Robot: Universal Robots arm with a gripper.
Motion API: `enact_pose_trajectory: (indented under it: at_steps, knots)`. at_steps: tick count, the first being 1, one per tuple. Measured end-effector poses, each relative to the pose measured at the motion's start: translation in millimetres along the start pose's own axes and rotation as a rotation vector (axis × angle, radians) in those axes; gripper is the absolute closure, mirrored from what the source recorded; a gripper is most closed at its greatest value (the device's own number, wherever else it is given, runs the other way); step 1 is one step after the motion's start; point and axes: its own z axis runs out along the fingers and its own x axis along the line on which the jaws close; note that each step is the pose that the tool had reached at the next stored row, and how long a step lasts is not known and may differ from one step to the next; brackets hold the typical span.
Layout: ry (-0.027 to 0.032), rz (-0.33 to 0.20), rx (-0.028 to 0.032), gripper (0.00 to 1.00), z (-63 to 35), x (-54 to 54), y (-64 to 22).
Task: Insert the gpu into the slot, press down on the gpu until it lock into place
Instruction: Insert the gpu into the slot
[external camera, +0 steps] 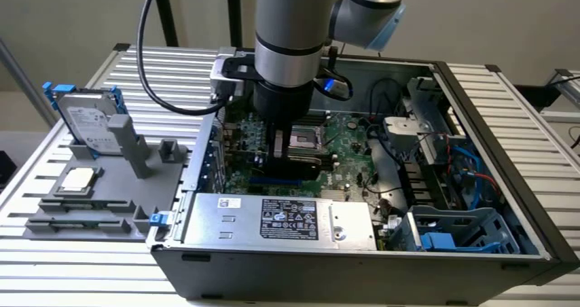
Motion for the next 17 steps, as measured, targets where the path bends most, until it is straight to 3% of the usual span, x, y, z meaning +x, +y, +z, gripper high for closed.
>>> enact_pose_trajectory:
  at_steps: [8, 17]
  knots:
    - [0.0005, -0.005, -0.0009, 0.74, 2.5, 0.0, 0.0]
    - [0.0010, -0.010, -0.0084, 0.74, 4.8, 0.1, -0.1]
